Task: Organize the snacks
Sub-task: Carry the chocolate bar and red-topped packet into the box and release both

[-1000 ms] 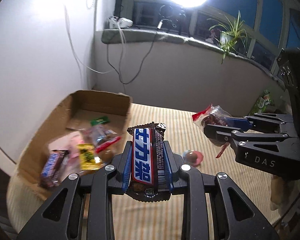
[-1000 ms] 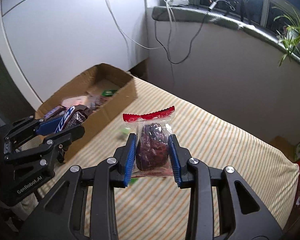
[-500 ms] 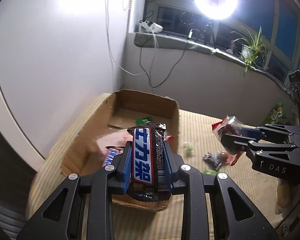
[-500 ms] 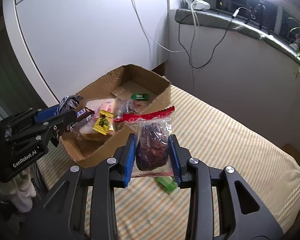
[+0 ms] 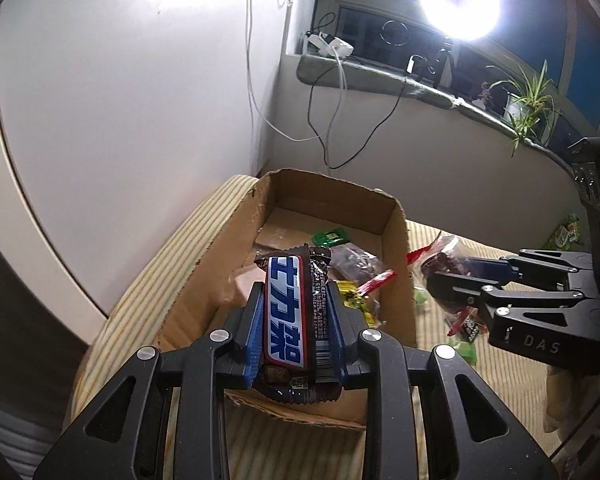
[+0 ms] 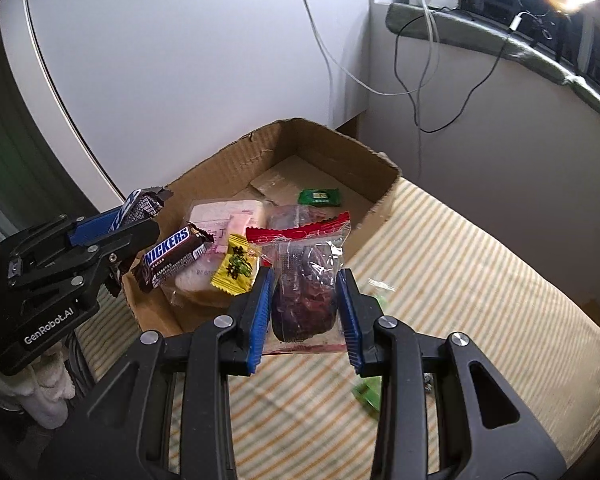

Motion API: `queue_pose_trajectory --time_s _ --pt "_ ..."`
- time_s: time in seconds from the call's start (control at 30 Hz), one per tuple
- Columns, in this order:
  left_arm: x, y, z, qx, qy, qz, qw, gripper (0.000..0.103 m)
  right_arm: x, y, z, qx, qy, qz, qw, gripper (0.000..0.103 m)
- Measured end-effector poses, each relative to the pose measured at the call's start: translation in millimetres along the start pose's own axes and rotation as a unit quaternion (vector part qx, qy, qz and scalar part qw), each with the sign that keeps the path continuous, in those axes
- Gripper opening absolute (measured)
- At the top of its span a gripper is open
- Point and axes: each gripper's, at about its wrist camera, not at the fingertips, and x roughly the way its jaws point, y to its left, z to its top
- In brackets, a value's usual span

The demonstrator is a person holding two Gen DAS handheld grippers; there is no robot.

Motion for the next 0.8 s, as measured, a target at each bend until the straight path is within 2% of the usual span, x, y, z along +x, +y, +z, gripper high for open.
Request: queue_pose_trajectory --time_s 0.27,0.6,0.67,0.7,0.73,0.8 --pt "6 12 0 -0.012 0.010 0.005 0.9999 0.027 28 8 13 -0.006 0.013 0.015 1.000 0.034" --pt "10 12 1 -0.011 0.013 0.003 0.9998 0.028 40 18 20 -0.020 0.015 0.024 0.999 0.034" --pt "10 11 1 -0.009 0.015 0.004 0.9998 0.035 40 19 21 -0.024 0.011 0.019 0.999 0.041" --pt "10 11 2 -0.009 0.014 0.006 0.9998 0.040 39 18 22 -0.024 0.009 0.020 0.999 0.048" --pt "10 11 2 -0.009 0.013 0.008 0.9998 0.048 38 18 22 -0.023 0.006 0.018 1.000 0.055" --pt "8 12 3 -0.011 0.009 0.008 0.9999 0.050 35 17 23 -0.020 -0.001 0.014 1.000 0.064"
